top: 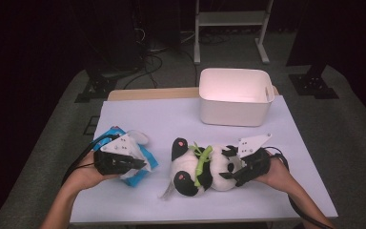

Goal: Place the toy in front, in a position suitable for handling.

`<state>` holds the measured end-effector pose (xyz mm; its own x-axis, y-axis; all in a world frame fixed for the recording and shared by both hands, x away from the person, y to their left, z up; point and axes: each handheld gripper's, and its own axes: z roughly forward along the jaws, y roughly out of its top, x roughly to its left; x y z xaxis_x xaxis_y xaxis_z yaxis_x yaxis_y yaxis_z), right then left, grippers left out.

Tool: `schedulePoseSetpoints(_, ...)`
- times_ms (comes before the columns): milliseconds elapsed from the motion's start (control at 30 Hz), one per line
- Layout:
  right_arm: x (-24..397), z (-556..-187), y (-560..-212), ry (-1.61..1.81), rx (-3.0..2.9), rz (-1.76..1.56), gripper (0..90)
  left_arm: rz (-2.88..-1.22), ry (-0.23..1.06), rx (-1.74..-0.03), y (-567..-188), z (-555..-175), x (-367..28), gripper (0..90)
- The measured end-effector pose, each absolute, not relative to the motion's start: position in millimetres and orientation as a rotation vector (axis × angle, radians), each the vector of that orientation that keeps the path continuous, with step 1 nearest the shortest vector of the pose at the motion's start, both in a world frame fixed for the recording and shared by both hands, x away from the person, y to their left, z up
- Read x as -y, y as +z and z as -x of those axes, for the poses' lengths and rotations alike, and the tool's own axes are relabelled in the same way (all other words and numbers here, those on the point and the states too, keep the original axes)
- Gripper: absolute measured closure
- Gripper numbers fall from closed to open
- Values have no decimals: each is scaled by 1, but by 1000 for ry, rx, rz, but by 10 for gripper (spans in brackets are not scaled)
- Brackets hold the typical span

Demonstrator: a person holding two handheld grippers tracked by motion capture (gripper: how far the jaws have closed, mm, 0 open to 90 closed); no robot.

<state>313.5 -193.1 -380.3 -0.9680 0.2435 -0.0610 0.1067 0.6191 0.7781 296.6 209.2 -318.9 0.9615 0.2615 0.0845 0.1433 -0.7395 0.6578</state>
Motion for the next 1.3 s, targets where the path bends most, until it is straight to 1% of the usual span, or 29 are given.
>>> schedulePoseSetpoints(200, 192, -312, -380, 1261, -2679, -287, 285, -2390, 206, -226, -309, -301, -189, 895)
schedulePoseSetpoints(467, 193, -312, -379, 1265, -2688, -290, 289, -2383, 158, -116, -299, -307, -151, 894)
schedulePoseSetpoints(533, 196, -313, -376, 1274, -2703, -286, 314, -2381, 148, -87, -297, -309, -141, 893)
schedulePoseSetpoints(733, 209, -313, -371, 1309, -2725, -288, 325, -2400, 116, 4, -292, -313, -106, 893)
schedulePoseSetpoints(1067, 235, -312, -360, 1295, -2761, -287, 325, -2422, 110, 143, -277, -322, -48, 893)
schedulePoseSetpoints(1300, 259, -309, -351, 1316, -2756, -279, 323, -2439, 68, 212, -286, -330, -5, 893)
